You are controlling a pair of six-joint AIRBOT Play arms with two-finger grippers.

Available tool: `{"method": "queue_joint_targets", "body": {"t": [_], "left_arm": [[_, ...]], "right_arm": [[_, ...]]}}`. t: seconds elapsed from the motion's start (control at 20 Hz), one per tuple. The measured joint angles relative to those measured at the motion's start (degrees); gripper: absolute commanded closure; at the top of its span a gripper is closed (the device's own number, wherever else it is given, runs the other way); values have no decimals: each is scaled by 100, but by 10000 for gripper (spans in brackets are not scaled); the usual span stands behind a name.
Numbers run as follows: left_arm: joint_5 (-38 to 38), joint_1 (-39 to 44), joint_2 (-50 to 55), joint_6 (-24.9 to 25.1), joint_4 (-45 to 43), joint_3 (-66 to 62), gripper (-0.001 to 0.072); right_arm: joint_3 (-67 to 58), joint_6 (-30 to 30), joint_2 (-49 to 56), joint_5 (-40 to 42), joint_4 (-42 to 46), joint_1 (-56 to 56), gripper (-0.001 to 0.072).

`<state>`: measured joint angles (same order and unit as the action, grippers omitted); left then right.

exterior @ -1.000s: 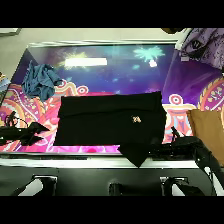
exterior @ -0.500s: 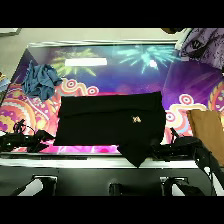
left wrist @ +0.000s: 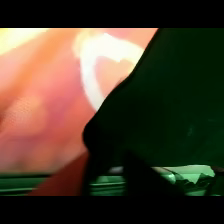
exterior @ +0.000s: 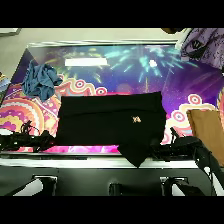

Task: Fold the clothes and pants, and hang the long-sleeved shirts on hangers.

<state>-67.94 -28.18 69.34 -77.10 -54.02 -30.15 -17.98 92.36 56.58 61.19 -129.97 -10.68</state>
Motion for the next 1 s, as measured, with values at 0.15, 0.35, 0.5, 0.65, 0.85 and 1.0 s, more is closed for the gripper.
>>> {"method": "queue_joint_targets", "body": {"t": [0.15,0.35,0.5,0.65,0.85,1.0], "left_arm": [[39,142,76,7,26,-44,692],[-192,199,-166,-127,-68,-332,693],[-538,219,-719,-442,-463,-503,693],[-927,227,-1550,-857,-966,-531,693],[-1189,229,-2485,-1279,-1394,-533,693],[-1084,238,-2656,-1364,-1478,-546,693]], "right_arm": [[-31,103,-35,7,15,2,684],[-278,236,-474,181,105,2,685],[-496,22,-1156,619,234,2,685],[-623,-398,-2011,1340,387,2,686],[-925,-933,-3099,2173,697,2,686],[-1261,-1056,-3158,2291,894,2,685]]}}
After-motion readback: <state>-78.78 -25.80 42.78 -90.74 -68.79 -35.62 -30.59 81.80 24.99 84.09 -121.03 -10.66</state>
